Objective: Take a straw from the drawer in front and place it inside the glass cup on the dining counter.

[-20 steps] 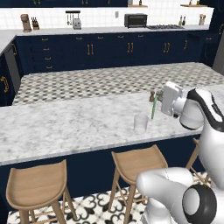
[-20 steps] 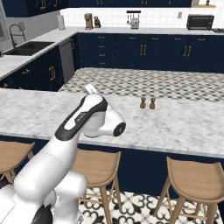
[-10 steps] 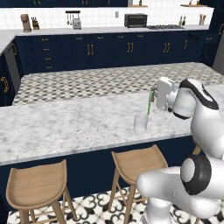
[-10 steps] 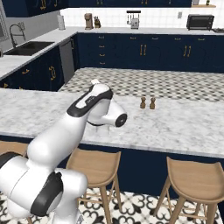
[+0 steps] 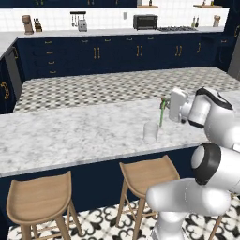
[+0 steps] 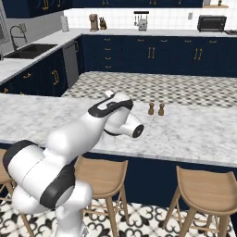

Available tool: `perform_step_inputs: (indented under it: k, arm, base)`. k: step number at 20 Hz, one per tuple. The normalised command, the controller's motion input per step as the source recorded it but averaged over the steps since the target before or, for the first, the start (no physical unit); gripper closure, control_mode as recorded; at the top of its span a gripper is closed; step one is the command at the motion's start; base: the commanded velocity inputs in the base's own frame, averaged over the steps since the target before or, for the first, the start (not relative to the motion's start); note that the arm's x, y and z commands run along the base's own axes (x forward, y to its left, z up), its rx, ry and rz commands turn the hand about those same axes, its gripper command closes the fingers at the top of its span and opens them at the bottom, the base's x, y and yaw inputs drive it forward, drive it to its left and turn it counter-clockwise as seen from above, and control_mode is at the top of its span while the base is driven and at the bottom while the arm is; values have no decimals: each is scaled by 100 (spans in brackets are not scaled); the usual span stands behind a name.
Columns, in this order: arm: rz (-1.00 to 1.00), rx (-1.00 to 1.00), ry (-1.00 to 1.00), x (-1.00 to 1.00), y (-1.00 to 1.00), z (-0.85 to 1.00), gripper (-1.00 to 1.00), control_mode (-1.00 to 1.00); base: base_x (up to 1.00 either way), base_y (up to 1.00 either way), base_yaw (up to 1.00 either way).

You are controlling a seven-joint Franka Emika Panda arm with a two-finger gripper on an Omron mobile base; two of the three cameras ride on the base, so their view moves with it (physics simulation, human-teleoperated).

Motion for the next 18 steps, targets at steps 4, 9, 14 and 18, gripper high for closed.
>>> perform_step_inputs:
  k: [4, 9, 14, 18]
  arm:
    - [0, 0, 3, 28, 8, -26, 100, -100]
    - [0, 0, 3, 20, 12, -27, 100, -100]
    - [-1, 0, 1, 19, 10, -10, 100, -100]
    - [-3, 0, 2, 25, 2, 0, 100, -100]
  base:
    - [0, 0, 0]
    - [0, 0, 0]
    - [0, 0, 0]
    - [0, 0, 0]
